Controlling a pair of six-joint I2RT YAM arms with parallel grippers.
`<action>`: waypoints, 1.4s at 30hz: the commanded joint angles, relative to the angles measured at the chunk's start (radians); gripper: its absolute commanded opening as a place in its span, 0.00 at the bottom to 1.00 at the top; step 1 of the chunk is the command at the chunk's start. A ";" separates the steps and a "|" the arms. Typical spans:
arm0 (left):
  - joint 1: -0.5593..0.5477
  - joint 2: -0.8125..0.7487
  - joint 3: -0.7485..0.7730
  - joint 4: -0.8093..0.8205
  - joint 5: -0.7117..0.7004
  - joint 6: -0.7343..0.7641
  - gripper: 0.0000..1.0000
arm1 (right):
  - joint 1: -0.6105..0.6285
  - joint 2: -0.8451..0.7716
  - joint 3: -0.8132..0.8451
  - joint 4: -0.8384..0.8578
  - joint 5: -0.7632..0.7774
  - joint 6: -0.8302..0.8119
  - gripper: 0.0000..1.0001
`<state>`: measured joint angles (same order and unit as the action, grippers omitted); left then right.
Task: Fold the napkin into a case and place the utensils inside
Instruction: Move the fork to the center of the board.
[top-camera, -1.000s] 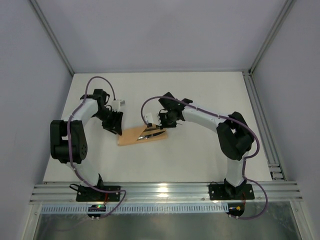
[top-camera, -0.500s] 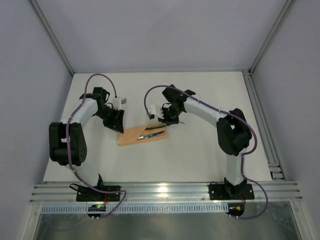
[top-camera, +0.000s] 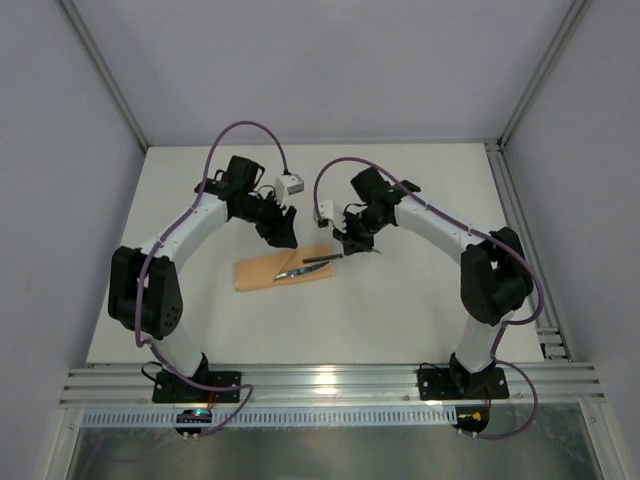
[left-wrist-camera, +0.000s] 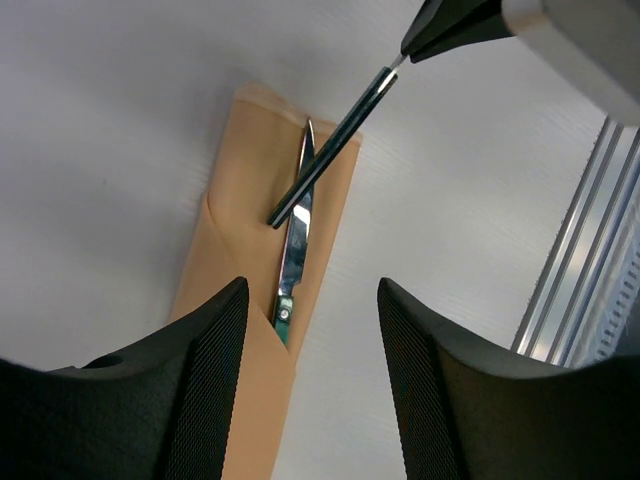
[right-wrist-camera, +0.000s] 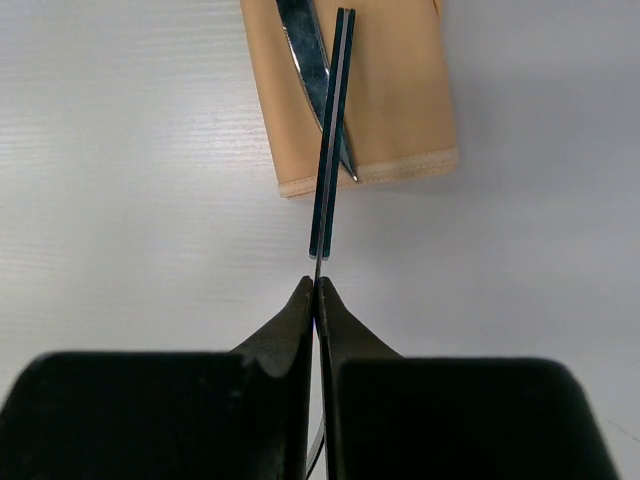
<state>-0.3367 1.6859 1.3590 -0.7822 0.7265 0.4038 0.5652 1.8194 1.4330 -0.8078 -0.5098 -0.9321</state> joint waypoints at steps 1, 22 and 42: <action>0.001 -0.002 -0.001 0.164 0.082 0.000 0.57 | -0.041 -0.094 -0.025 0.074 -0.137 0.064 0.04; -0.091 0.107 -0.021 0.195 -0.085 -0.068 0.53 | -0.179 0.207 0.101 0.022 -0.265 0.219 0.04; -0.035 0.066 0.012 0.113 -0.121 -0.053 0.53 | -0.179 0.380 0.277 -0.044 -0.029 0.383 0.18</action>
<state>-0.3771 1.7721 1.3338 -0.6548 0.5953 0.3462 0.3840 2.1876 1.6661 -0.8604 -0.6453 -0.6022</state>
